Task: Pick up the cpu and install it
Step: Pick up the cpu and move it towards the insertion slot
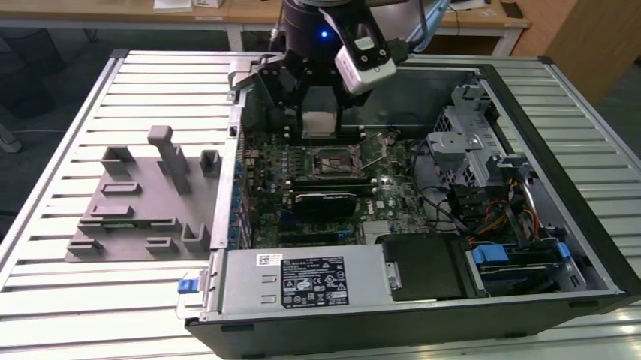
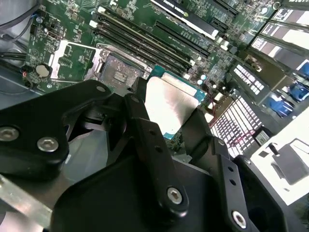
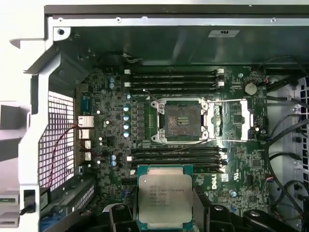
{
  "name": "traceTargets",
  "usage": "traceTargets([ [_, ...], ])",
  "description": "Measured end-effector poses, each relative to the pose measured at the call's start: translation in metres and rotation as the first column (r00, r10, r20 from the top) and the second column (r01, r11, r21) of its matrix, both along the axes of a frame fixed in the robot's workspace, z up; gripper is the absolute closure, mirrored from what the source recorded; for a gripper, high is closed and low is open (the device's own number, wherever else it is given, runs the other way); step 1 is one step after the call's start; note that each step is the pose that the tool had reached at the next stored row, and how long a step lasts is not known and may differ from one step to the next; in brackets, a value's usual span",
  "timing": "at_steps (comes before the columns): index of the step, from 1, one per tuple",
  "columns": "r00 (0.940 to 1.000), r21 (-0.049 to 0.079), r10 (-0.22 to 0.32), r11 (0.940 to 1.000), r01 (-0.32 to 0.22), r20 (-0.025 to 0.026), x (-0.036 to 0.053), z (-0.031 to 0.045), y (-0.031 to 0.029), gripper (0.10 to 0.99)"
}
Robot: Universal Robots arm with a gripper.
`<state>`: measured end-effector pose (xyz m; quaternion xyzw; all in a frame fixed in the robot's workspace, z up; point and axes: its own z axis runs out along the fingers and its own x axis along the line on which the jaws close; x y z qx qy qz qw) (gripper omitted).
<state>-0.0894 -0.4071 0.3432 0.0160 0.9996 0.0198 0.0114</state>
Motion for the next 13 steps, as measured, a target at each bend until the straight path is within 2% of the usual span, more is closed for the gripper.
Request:
traceTargets([
  [13,1.0,0.0,0.0,1.0,0.0,-0.0031,0.0082,-0.0178,0.002,0.545],
])
